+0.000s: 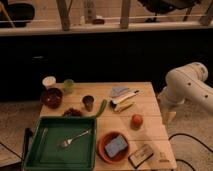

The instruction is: Place apple in metal cup

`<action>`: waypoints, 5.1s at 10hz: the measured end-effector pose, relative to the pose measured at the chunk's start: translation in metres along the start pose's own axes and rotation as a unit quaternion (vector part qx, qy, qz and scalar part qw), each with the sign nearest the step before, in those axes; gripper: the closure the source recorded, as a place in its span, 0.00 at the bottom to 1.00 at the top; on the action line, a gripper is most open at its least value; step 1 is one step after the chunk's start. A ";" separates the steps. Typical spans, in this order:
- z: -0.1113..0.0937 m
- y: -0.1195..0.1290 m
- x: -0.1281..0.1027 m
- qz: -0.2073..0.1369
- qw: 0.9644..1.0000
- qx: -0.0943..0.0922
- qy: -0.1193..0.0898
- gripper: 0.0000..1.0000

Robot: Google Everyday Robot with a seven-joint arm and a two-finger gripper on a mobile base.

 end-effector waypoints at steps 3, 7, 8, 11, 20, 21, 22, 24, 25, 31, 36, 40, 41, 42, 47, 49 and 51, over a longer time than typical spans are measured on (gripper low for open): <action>0.000 0.000 0.000 0.000 1.000 0.000 0.000 0.20; 0.000 0.000 0.000 0.000 1.000 0.000 0.000 0.20; 0.000 0.000 0.000 0.000 1.000 0.000 0.000 0.20; 0.000 0.000 0.000 0.000 1.000 0.000 0.000 0.20; 0.023 0.011 -0.022 -0.080 0.997 0.000 0.015 0.20; 0.032 0.012 -0.025 -0.094 0.995 0.000 0.014 0.20; 0.035 0.011 -0.028 -0.106 0.994 0.001 0.015 0.20; 0.040 0.011 -0.031 -0.120 0.993 0.001 0.013 0.20; 0.045 0.012 -0.032 -0.127 0.992 0.002 0.011 0.20; 0.068 0.007 -0.039 -0.177 0.984 0.002 0.000 0.20; 0.084 0.004 -0.047 -0.214 0.977 0.002 -0.010 0.20; 0.095 0.002 -0.052 -0.240 0.971 0.003 -0.018 0.20; 0.097 0.002 -0.053 -0.246 0.969 0.003 -0.020 0.20; 0.099 0.002 -0.054 -0.253 0.967 0.004 -0.023 0.20; 0.113 0.004 -0.059 -0.277 0.960 0.005 -0.037 0.20; 0.119 0.004 -0.061 -0.284 0.958 0.004 -0.045 0.20; 0.123 0.005 -0.063 -0.288 0.956 0.004 -0.052 0.20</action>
